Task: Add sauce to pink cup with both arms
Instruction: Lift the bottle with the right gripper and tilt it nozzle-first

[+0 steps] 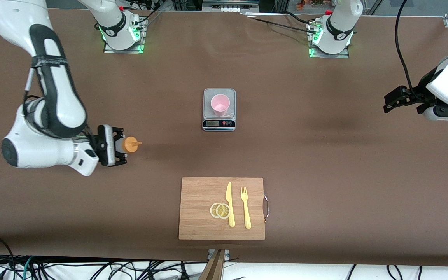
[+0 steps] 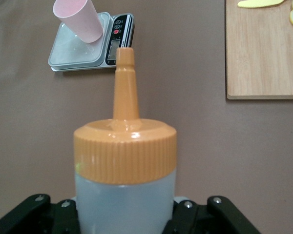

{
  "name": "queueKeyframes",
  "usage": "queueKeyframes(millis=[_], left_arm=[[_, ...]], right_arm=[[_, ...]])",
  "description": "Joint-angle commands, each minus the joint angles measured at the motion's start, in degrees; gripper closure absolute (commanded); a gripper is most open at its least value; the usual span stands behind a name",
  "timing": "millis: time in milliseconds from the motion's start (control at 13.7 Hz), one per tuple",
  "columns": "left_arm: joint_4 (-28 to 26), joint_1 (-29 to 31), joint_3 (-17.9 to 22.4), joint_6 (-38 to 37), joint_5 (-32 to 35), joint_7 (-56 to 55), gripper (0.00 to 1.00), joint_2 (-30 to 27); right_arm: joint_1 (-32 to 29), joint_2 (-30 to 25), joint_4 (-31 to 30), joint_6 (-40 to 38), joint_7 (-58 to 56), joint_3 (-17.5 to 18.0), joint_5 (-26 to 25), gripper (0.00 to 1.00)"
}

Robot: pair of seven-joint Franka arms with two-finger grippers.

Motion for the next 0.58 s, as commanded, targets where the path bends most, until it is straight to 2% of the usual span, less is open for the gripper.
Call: queueKeyframes(millis=[0,146,511], left_arm=[[1.7,0.5,-0.2,-0.6,-1.2,1.4,0.00,0.7],[1.6,0.5,-0.2,-0.6,-1.2,1.4,0.00,0.7],[1.6,0.5,-0.2,-0.6,-1.2,1.4,0.00,0.7]], right_arm=[[3.2,-2.5,-0.6,0.3,7.9,-0.2,-4.2,1.00],[5.3,-3.2,-0.6,0.3,11.4,-0.2,-5.1,1.00],[12.6,-4.8,-0.6,0.3,23.7,-0.2,-12.3,1.00]])
